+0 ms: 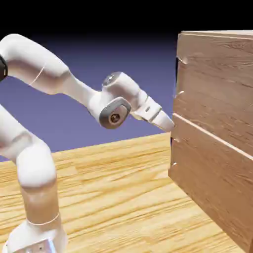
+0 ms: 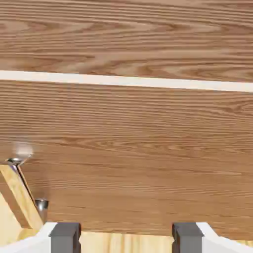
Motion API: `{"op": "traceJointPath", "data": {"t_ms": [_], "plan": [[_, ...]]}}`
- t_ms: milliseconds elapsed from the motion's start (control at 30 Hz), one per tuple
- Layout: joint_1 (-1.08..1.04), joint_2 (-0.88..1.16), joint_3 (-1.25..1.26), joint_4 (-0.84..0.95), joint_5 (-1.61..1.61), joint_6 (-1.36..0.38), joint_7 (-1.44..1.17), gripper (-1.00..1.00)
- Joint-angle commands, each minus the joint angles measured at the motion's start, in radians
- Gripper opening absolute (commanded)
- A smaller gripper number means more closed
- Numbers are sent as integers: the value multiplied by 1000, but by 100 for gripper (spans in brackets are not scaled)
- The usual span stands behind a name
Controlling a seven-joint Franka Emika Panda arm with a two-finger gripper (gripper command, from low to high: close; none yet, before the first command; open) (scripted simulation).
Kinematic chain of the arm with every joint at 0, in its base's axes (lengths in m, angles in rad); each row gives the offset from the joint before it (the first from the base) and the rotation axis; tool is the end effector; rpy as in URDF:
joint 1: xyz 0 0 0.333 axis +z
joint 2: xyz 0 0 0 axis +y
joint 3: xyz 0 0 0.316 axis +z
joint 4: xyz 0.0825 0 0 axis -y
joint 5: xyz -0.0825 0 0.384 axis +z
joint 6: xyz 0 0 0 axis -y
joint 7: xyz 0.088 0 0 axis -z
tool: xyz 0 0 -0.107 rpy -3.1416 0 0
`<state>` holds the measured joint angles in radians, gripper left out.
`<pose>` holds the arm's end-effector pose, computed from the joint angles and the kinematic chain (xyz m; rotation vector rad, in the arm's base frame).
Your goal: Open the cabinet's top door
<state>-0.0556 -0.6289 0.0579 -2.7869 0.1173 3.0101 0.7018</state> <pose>0.3845 -0.0067 0.4883 -2.4008 1.0214 -1.0979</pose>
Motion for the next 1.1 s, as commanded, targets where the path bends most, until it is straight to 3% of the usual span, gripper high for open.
{"op": "traceJointPath", "data": {"t_ms": [0,1067], "plan": [[-25,-22,22,9,44,-10,-15,0],[-827,-720,709,282,1435,-330,-480,0]]}}
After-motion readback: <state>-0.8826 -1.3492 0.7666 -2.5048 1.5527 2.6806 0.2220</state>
